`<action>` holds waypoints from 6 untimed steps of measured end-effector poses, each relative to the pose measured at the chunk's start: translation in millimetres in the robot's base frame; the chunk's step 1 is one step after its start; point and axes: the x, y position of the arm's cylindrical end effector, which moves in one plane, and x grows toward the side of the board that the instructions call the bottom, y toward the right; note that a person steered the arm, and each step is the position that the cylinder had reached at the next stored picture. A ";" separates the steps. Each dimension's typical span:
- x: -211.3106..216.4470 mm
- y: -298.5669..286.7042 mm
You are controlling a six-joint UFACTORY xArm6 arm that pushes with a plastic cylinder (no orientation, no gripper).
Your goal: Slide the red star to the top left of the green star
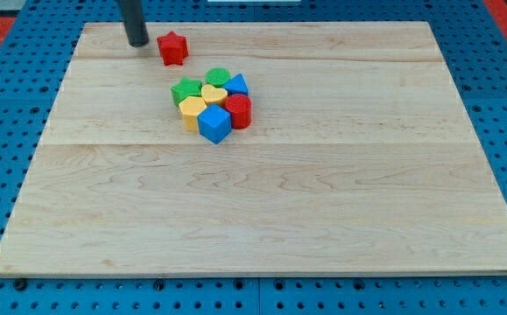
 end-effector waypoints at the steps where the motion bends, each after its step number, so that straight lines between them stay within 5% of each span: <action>1: -1.9 52.3; 3: 66.2 105.6; 4: 28.9 98.2; 6: 56.6 71.4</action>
